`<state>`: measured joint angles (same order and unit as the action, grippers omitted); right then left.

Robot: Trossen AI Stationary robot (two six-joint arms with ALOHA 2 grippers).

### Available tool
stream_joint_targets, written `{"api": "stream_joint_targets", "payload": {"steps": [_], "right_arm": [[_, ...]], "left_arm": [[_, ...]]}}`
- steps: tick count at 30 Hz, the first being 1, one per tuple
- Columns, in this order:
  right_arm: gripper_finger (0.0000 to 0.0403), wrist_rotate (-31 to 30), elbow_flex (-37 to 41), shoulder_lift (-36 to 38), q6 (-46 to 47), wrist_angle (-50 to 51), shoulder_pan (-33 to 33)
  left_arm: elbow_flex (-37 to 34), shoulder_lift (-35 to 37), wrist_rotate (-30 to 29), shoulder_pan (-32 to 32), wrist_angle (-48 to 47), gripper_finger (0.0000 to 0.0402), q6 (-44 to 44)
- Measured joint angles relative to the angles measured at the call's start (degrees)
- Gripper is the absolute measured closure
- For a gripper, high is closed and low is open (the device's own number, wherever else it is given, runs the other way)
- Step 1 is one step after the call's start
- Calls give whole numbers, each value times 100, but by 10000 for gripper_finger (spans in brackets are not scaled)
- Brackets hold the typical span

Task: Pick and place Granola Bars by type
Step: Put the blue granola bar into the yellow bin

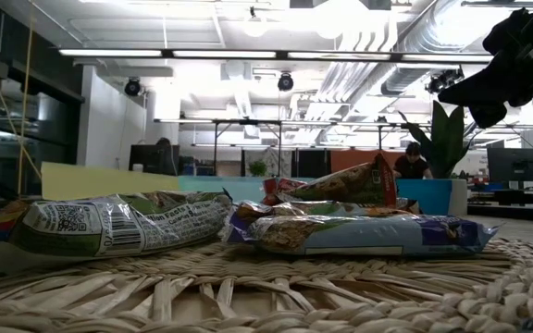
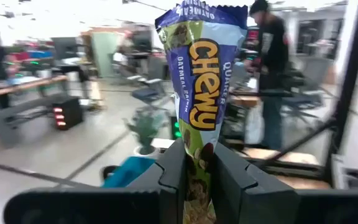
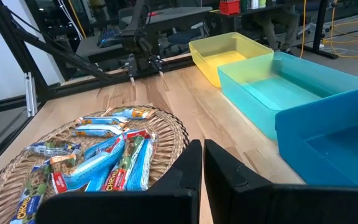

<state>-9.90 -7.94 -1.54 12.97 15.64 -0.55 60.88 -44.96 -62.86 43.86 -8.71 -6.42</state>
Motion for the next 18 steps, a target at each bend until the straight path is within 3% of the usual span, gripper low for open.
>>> {"api": "stream_joint_targets", "payload": {"steps": [8, 14, 18], "right_arm": [[402, 1, 0, 0, 0, -1, 0], [402, -1, 1, 0, 0, 0, 0], [402, -1, 2, 0, 0, 0, 1]], "left_arm": [[191, 480, -232, -2, 409, 351, -995], [819, 652, -856, -123, 443, 351, -2079], [1294, 656, -929, -525, 435, 351, -2586]]}}
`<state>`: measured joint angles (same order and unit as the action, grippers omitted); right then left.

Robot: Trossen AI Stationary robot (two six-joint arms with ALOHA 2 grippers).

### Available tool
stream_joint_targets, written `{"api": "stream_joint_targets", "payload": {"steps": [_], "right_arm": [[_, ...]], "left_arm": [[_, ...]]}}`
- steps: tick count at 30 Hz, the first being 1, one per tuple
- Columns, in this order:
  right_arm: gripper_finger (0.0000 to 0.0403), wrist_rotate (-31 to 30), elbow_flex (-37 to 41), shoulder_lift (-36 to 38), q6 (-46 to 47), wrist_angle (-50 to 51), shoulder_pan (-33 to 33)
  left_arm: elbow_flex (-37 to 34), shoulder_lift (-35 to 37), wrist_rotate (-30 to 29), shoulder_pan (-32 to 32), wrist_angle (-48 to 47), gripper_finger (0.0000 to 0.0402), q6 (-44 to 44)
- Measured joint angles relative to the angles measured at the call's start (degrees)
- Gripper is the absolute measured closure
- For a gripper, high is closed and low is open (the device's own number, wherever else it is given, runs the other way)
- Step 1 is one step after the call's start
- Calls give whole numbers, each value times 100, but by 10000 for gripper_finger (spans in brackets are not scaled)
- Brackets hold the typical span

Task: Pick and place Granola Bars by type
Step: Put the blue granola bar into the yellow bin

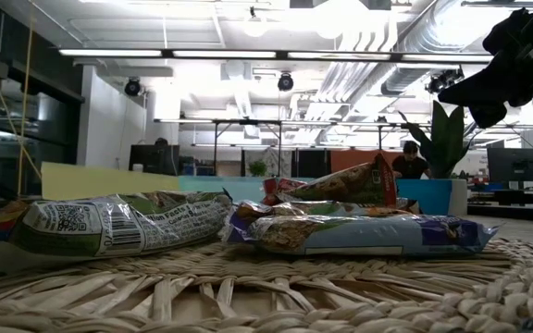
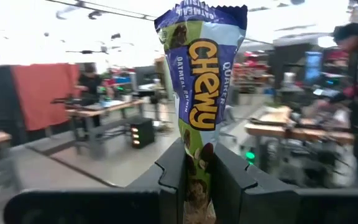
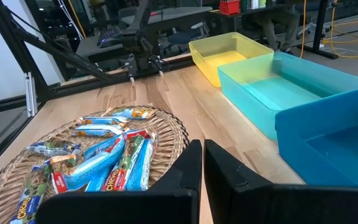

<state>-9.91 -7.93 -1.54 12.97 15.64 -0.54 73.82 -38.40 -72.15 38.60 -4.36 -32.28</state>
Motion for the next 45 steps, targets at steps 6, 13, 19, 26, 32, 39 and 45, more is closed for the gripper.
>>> {"api": "stream_joint_targets", "payload": {"steps": [6, 13, 19, 26, 32, 39, 45], "right_arm": [[402, 1, -2, 0, 0, 0, -1], [403, 0, 0, 2, 0, 0, -2], [402, 1, -1, 2, 0, 0, -1], [402, 0, -2, 2, 0, 0, 0], [402, 0, 0, 2, 0, 0, 0], [402, 2, -2, 2, 0, 0, -2], [402, 1, -2, 2, 0, 0, 0]], "left_arm": [[245, -60, 326, -583, 6, 351, -198], [228, -543, 379, -1298, -333, 351, 231], [225, -1126, 477, -2536, -405, 351, 1009], [223, -1669, 1171, -4073, -1237, 351, 2824], [223, -1921, 1525, -5138, -2322, 351, 4246], [223, -2073, 2378, -6240, -3884, 351, 6397], [225, -2466, 3421, -7247, -4598, 351, 6776]]}}
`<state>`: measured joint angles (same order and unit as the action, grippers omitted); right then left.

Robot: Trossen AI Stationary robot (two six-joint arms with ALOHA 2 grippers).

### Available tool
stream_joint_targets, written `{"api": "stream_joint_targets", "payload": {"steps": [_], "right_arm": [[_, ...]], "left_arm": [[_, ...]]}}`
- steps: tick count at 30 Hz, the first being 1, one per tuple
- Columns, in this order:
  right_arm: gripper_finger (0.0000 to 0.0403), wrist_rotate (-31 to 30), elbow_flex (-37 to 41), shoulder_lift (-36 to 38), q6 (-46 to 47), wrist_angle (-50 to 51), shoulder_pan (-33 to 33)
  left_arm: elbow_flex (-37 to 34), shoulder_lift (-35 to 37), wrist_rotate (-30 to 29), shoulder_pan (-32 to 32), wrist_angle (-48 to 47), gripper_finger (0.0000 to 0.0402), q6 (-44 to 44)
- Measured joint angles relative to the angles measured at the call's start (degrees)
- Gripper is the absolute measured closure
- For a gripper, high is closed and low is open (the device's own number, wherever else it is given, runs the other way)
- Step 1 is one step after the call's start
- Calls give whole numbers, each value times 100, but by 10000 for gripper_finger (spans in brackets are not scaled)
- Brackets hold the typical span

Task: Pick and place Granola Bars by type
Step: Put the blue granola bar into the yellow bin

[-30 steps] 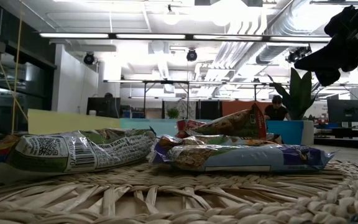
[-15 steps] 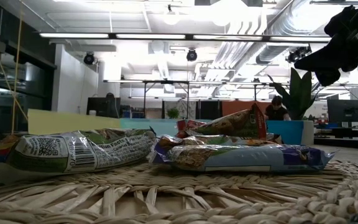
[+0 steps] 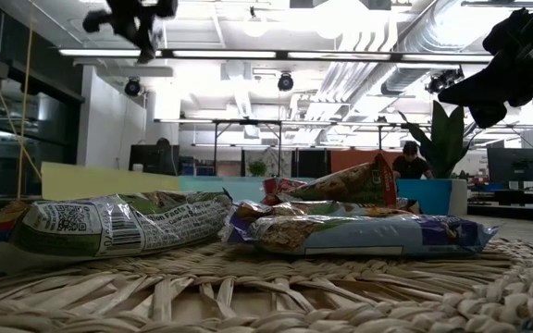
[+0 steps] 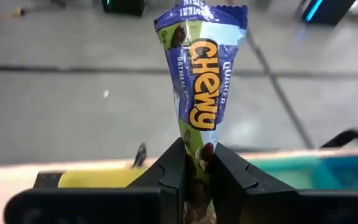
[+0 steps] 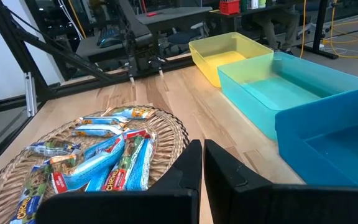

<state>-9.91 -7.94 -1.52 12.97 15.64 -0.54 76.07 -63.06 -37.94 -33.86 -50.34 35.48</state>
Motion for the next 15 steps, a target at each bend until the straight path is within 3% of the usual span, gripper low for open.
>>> {"api": "stream_joint_targets", "payload": {"steps": [9, 15], "right_arm": [[402, -1, 0, 0, 0, 0, -2], [402, -1, 2, 0, 0, 0, -2]], "left_arm": [[0, -965, 1487, -985, -680, 351, 192], [0, -1682, 1725, -1041, -1217, 351, 214]]}}
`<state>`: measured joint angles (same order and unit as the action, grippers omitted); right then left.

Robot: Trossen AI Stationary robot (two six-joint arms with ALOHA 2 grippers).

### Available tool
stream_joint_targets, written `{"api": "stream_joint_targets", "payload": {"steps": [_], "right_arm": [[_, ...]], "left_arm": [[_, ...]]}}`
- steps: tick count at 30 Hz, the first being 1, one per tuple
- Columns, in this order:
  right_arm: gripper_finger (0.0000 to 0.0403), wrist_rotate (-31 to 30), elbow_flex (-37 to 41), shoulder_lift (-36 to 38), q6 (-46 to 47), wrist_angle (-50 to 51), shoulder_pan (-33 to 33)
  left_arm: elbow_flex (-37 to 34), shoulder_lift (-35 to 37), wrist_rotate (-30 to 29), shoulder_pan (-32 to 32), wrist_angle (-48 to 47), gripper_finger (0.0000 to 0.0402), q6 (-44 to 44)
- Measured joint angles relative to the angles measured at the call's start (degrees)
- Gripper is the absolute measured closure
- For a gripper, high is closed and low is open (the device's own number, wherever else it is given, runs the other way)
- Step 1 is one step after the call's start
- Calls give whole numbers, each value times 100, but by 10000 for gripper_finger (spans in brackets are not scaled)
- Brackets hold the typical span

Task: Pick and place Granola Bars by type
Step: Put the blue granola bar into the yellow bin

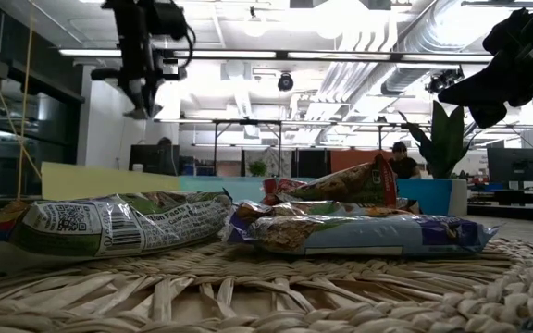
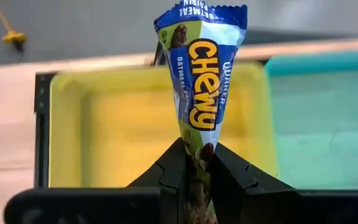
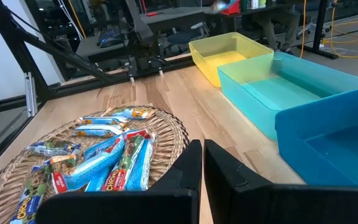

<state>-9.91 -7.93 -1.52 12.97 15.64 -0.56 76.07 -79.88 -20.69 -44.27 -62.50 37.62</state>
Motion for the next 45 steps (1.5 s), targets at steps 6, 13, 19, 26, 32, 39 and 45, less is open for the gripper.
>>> {"api": "stream_joint_targets", "payload": {"steps": [6, 13, 19, 26, 32, 39, 45], "right_arm": [[402, 0, 0, 0, 0, 0, 1], [402, 0, -2, 0, 0, 0, 2], [402, 0, -2, 0, 0, 0, 2], [402, 1, -2, 0, 0, 0, 0], [402, 2, -2, 0, 0, 0, 1], [403, 0, -2, 0, 0, 0, 0], [402, 2, -1, 0, 0, 0, 2]], "left_arm": [[0, -584, 51, 2, -75, 351, -20], [0, -819, 35, 2, 1, 351, -25], [-52, -810, 34, 2, 275, 351, -148], [-813, -815, 339, -2, 1046, 350, -141], [-1388, -817, 369, -2, 1795, 345, -137], [-1702, -1005, 376, 2, 2370, 344, -115], [-1707, -1410, 509, 2, 2391, 344, -163]]}}
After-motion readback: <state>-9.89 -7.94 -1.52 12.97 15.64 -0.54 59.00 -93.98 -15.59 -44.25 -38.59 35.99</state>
